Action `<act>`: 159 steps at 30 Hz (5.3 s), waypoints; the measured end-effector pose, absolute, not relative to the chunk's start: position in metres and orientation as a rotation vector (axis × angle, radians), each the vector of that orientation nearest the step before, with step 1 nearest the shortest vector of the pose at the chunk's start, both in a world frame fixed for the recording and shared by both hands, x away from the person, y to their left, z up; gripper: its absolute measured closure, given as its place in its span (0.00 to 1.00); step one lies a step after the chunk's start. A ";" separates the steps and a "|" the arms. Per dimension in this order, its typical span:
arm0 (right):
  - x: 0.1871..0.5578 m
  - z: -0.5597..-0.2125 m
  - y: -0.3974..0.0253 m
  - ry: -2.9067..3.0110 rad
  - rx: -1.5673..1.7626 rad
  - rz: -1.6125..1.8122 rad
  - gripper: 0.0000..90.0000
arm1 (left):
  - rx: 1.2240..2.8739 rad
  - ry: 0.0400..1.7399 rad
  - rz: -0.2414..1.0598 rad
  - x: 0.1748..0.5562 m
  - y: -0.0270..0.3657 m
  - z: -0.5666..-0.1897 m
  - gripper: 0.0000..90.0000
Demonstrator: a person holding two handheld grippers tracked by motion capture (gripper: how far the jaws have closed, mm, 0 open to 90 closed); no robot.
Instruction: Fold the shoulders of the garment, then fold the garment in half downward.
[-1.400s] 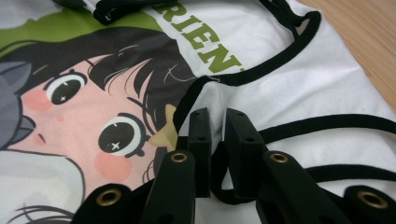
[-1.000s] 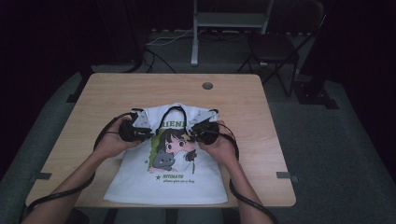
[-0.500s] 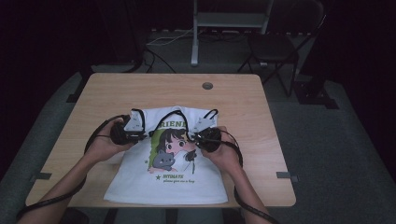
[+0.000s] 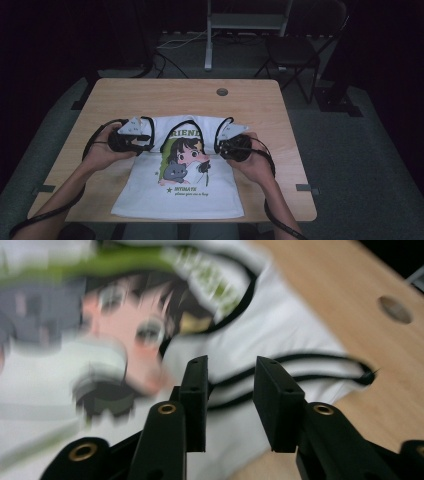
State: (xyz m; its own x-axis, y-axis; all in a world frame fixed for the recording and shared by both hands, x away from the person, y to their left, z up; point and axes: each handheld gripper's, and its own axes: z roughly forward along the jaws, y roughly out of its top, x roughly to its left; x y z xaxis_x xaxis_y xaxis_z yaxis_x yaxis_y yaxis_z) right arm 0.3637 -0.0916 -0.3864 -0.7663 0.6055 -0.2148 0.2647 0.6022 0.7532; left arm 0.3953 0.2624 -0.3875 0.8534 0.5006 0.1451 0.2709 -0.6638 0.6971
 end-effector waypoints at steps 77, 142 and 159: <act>0.358 -0.414 -0.184 2.101 1.279 1.084 0.15 | 1.811 1.012 0.487 0.371 0.346 -0.403 0.12; 0.518 -0.411 -0.147 2.347 1.478 1.181 0.93 | 1.982 1.153 0.257 0.522 0.319 -0.416 0.92; 0.526 -0.380 -0.148 2.237 1.487 1.365 0.94 | 1.813 1.115 0.261 0.525 0.322 -0.378 0.93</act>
State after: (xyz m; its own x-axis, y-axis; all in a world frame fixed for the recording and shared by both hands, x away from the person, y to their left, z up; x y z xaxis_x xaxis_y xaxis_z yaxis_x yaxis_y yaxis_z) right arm 0.5256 -0.1482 -0.3798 -0.5067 0.7877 0.3504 0.6718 0.1061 0.7331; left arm 0.5248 0.3218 -0.3779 0.5603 0.7802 -0.2781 0.5761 -0.1257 0.8077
